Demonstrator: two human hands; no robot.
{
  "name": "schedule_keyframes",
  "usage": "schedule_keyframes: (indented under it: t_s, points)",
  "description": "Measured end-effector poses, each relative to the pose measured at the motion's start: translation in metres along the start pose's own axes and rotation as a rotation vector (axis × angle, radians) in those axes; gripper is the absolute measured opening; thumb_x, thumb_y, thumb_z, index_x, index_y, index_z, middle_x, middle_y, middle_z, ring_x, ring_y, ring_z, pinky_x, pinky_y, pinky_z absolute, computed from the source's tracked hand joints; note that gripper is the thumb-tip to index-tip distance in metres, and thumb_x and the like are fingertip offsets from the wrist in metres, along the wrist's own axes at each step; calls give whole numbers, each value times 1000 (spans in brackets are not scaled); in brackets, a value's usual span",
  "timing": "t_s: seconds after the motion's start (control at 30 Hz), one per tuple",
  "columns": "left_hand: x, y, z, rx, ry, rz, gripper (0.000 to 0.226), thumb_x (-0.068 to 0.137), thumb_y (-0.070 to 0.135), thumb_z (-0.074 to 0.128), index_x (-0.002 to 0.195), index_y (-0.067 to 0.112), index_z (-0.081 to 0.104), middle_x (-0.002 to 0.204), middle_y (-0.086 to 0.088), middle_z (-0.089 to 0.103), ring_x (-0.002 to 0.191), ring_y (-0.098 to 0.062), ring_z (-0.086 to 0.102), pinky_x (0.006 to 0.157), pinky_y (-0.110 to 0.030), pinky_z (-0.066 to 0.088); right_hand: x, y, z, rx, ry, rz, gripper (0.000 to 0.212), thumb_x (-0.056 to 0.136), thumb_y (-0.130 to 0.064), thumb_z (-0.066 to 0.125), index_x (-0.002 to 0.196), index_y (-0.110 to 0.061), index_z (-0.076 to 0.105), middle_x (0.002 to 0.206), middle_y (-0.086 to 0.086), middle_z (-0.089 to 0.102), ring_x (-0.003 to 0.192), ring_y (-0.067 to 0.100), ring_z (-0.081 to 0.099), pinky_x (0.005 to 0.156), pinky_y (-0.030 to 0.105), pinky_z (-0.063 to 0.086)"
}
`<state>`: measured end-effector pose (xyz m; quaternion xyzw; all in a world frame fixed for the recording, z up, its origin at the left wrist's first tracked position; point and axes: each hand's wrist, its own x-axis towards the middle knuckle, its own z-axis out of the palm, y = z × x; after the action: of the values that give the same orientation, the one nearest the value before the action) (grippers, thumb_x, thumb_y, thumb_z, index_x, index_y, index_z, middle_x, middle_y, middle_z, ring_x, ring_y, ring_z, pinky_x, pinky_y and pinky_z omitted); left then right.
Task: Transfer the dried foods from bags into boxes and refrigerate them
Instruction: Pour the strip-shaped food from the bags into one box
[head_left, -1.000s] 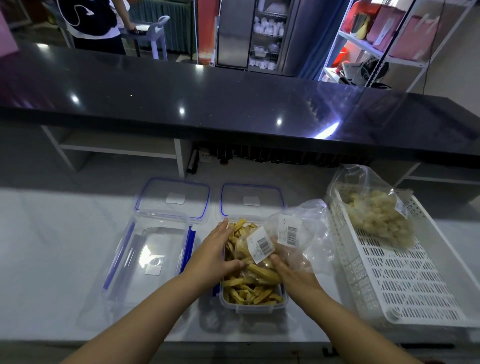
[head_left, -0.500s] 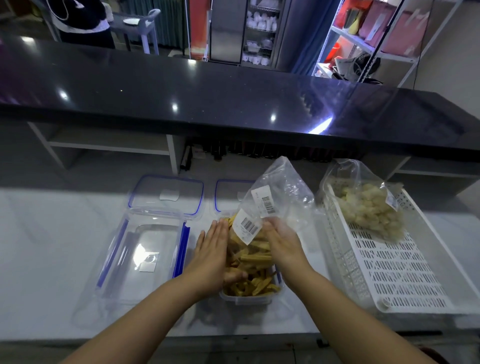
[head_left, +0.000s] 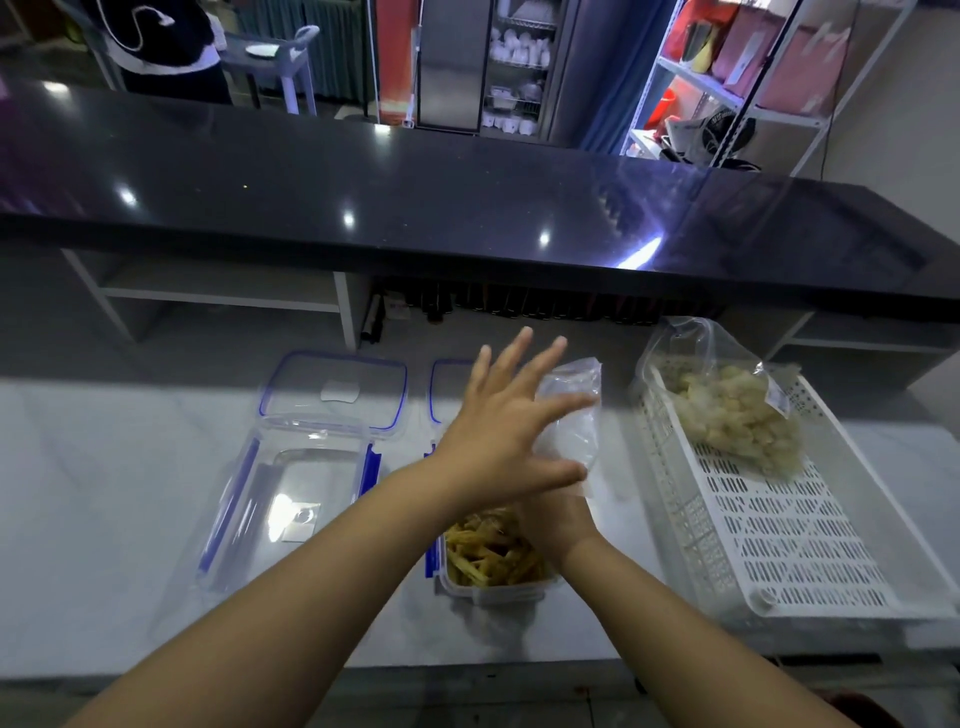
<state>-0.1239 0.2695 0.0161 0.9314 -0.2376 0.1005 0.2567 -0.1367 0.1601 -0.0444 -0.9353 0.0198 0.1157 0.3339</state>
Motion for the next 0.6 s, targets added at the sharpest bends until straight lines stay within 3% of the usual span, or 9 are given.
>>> schedule_keyframes:
  t_s: [0.07, 0.13, 0.23, 0.3, 0.37, 0.43, 0.5, 0.6]
  points:
    - [4, -11, 0, 108, -8, -4, 33, 82, 43, 59, 115, 42, 58, 156, 8, 18, 144, -15, -14, 115, -49, -14, 2, 0, 0, 33, -7, -61, 20, 98, -21, 47, 117, -22, 51, 104, -4, 59, 101, 20, 60, 73, 12, 45]
    - [3, -27, 1, 132, -1, -68, 16, 85, 32, 58, 99, 35, 64, 149, 9, 34, 145, -15, -5, 116, -47, -11, 1, 2, 0, 123, 5, -97, 20, 97, -21, 49, 116, -25, 51, 101, -11, 59, 96, 13, 61, 69, 8, 44]
    - [-12, -47, 8, 64, 16, -217, 11, 88, 22, 56, 95, 25, 64, 129, 7, 55, 139, -14, 26, 118, -39, 11, -2, 10, 2, 110, 46, -169, 55, 91, -25, 59, 140, -21, 35, 131, -6, 47, 109, 4, 47, 84, 15, 37]
    - [-22, -55, 15, -21, 1, -322, 11, 87, 18, 57, 94, 20, 65, 111, 5, 63, 116, -15, 50, 101, -30, 36, -4, 14, 3, 166, 31, -161, 92, 82, -38, 68, 150, -27, 7, 146, -7, 33, 116, 5, 44, 87, 19, 39]
    - [-28, -55, 19, -74, -13, -389, 13, 86, 16, 57, 95, 19, 67, 102, 5, 65, 99, -14, 55, 81, -23, 39, -3, 11, 3, 61, 54, -217, 113, 71, -49, 73, 146, -40, -12, 157, -9, 16, 131, 13, 38, 93, 28, 44]
    - [-29, -53, 23, -100, -64, -346, 17, 86, 16, 57, 98, 20, 69, 101, 5, 67, 97, -13, 56, 82, -25, 42, 0, 10, 6, -103, 90, -339, 114, 70, -54, 69, 141, -49, -20, 160, -11, -2, 139, 17, 30, 101, 36, 44]
    - [-31, -51, 26, -206, -152, -327, 22, 88, 10, 54, 101, 19, 70, 102, 4, 67, 96, -11, 58, 85, -25, 46, 5, 7, 10, -228, 109, -419, 104, 77, -51, 65, 142, -50, -16, 160, -9, -7, 143, 18, 23, 107, 37, 39]
    - [-37, -53, 25, -592, -157, -507, 33, 85, -2, 49, 90, 21, 72, 96, 4, 68, 95, -13, 62, 85, -28, 51, 10, 11, 14, -250, 85, -427, 74, 84, -44, 63, 145, -42, 22, 160, -6, 6, 145, 19, 16, 112, 35, 30]
